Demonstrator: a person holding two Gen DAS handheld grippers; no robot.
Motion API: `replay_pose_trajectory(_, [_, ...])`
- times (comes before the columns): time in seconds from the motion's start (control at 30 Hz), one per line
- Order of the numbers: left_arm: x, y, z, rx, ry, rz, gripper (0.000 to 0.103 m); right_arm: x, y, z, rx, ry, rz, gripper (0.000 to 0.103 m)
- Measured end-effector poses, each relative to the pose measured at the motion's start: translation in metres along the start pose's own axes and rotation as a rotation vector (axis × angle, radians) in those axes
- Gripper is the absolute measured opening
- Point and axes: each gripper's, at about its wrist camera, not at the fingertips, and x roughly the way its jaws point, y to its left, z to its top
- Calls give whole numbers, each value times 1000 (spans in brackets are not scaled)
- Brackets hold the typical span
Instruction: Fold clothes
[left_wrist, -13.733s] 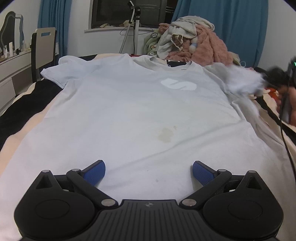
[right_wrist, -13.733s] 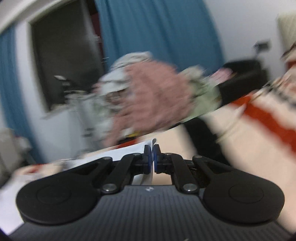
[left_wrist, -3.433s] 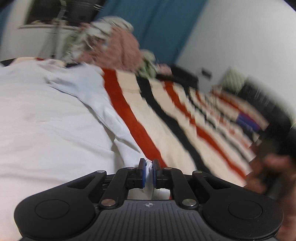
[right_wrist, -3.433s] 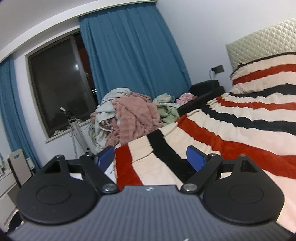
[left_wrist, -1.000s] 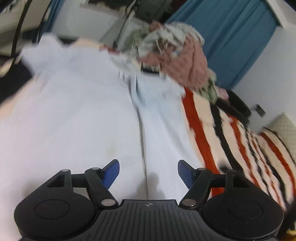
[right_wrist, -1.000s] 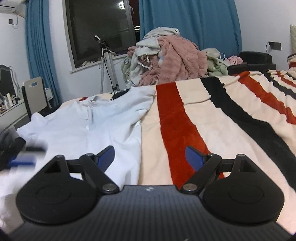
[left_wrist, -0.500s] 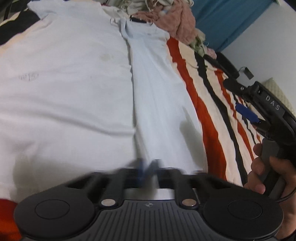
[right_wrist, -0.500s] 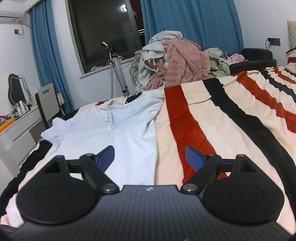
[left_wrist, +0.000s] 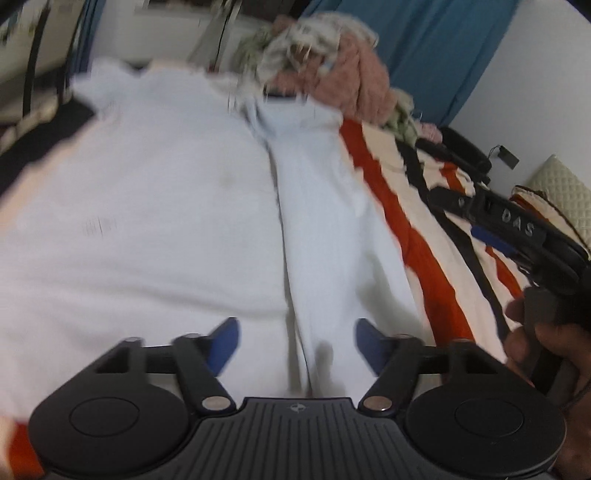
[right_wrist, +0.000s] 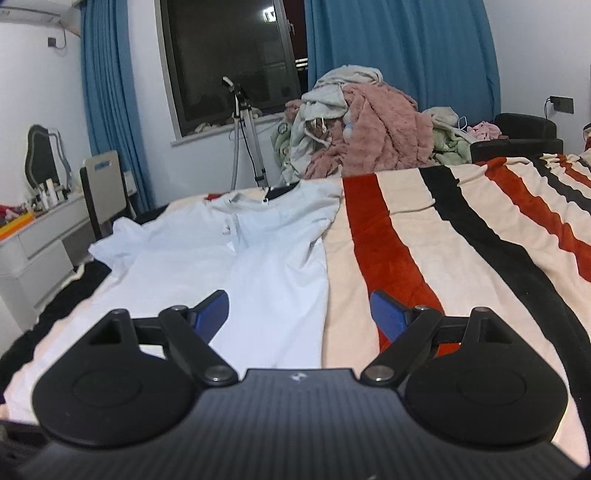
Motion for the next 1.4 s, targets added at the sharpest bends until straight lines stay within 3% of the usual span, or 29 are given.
replay_pose_trajectory(0.17, [-23, -3, 41, 77, -137, 30, 103, -6, -5, 4, 21, -34, 0, 85])
replay_pose_trajectory(0.37, [-35, -3, 87, 105, -233, 45, 103, -3, -8, 5, 27, -41, -11, 85])
replay_pose_trajectory(0.53, [-18, 13, 82, 90, -192, 66, 103, 7, -1, -1, -21, -15, -18, 85])
replay_pose_trajectory(0.67, [-16, 36, 76, 73, -165, 119, 103, 47, 15, -1, -99, 65, 1, 85])
replay_pose_trajectory(0.73, [-21, 54, 79, 16, -183, 145, 103, 69, 29, 1, -155, 96, 23, 85])
replay_pose_trajectory(0.83, [-31, 84, 91, -92, -238, 216, 103, 114, 69, 5, -277, 132, 79, 85])
replay_pose_trajectory(0.97, [-44, 125, 98, -164, -331, 307, 103, 191, 142, 2, -345, 186, 154, 85])
replay_pose_trajectory(1.07, [-44, 157, 95, -256, -364, 330, 103, 236, 201, -5, -382, 190, 250, 84])
replay_pose_trajectory(1.2, [-31, 196, 93, -405, -391, 344, 103, 277, 285, -15, -527, 132, 375, 84])
replay_pose_trajectory(1.23, [-28, 205, 91, -446, -399, 358, 102, 285, 302, -17, -555, 113, 389, 84])
replay_pose_trajectory(1.27, [-25, 214, 89, -488, -407, 374, 102, 294, 320, -18, -582, 94, 401, 76])
replay_pose_trajectory(1.4, [-19, 244, 87, -579, -415, 412, 102, 334, 365, -17, -630, 40, 330, 64])
